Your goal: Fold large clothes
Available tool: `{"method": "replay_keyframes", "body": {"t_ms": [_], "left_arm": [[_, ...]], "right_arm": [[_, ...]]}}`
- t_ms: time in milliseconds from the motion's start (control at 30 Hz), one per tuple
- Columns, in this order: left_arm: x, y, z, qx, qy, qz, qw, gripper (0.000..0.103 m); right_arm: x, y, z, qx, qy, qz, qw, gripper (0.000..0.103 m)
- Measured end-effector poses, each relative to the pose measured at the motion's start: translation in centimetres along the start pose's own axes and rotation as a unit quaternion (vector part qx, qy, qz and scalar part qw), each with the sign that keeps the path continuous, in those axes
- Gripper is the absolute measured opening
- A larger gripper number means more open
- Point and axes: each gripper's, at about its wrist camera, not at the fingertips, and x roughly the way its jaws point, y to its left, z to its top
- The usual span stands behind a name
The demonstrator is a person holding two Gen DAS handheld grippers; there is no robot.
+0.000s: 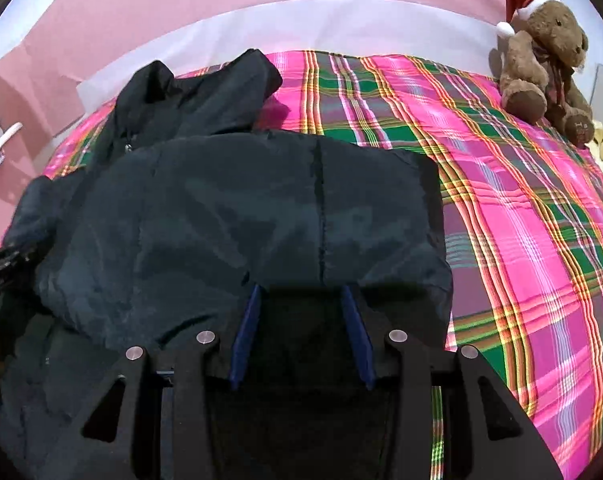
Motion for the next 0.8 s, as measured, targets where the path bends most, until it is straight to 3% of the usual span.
{"method": "replay_keyframes", "body": {"t_ms": [167,300,633,800], "left_arm": [[-0.3,-0.2,-0.4,0.001,-0.002,0.004,1.0000,0.036],[-2.4,-0.4,0.1,-0.017,0.003,0.013,0.9998,0.035],[-14.0,-1.1,-3.6,-0.044,-0.041,-0.006,0.9982,0.035],[-18.3,-1.2,-6.1,-0.051,-0.057,-0.018,0.9969,0.040]], "right_arm": [[0.5,0.2,-0.1,-0.007,0.001,-0.006,1.000,0.043],[-1.4,0.4,-0.3,0.000,0.001,-0.022,1.000,0.043],[-13.9,3.5,-2.8,0.007,-0.078,-0.028,0.997,0.043],[-17.9,5.7,-4.7,0.000,-0.104,-0.033,0.994,0.043]]}}
